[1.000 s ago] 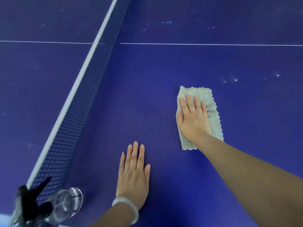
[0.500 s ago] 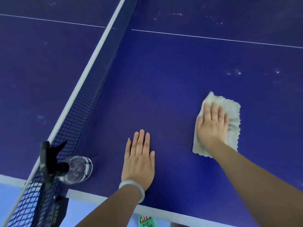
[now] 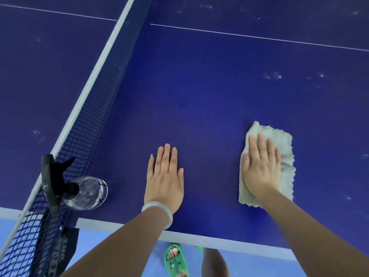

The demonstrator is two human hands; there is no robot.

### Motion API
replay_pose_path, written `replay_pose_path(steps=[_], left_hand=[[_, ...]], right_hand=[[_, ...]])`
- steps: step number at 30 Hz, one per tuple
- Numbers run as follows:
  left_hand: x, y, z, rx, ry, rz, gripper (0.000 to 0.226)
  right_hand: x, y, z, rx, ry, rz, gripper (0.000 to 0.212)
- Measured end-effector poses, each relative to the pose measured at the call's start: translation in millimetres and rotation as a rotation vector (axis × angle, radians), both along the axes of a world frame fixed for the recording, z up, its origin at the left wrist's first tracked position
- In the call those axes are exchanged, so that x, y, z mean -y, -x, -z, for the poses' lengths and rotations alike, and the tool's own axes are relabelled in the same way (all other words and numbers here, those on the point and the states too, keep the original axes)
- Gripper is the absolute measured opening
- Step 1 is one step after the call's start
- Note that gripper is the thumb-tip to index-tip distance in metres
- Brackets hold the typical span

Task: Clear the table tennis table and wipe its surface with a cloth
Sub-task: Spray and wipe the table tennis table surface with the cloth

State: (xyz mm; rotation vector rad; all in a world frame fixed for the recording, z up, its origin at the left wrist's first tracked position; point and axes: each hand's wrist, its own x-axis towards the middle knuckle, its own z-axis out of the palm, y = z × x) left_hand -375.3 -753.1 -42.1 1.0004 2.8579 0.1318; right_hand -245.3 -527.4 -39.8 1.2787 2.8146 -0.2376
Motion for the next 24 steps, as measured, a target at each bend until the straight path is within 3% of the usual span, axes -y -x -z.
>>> replay_pose_path(steps=[2,3,8,13,17,20,24], left_hand=[[-0.6,-0.1,-0.7,-0.002,-0.003,-0.005,0.063],[-0.7,-0.4,-1.3,0.0,0.004,-0.004,0.063],[-1.4,-0.4,-2.1,0.005,-0.002,-0.004,0.061],[-0.9,-2.2,-6.0,0.011,0.03,0.01,0.063],[-7.4,-3.2,-3.7,-0.07,-0.002,0.058,0.054],[-35.3,-29.6,-5.0,-0.101,-0.064,0.243,0.046],[-89.0,-102.3,-9.4,0.045,-0.073,0.182,0.058]], right_hand=[[11.0,9.7,-0.4,-0.032,0.029,0.18,0.06],[28.0,12.8,-0.8,-0.051,0.022,0.17,0.06],[84.3,-36.3,-3.3,0.016,-0.024,-0.323,0.058],[51.2,-63.2,-2.1,0.015,-0.049,-0.075,0.06],[49.5,-57.6,-3.0,0.004,-0.037,-0.086,0.06],[47.1,-58.7,-1.7,0.018,-0.003,-0.095,0.06],[44.3,-64.2,-2.0,-0.034,0.002,-0.143,0.06]])
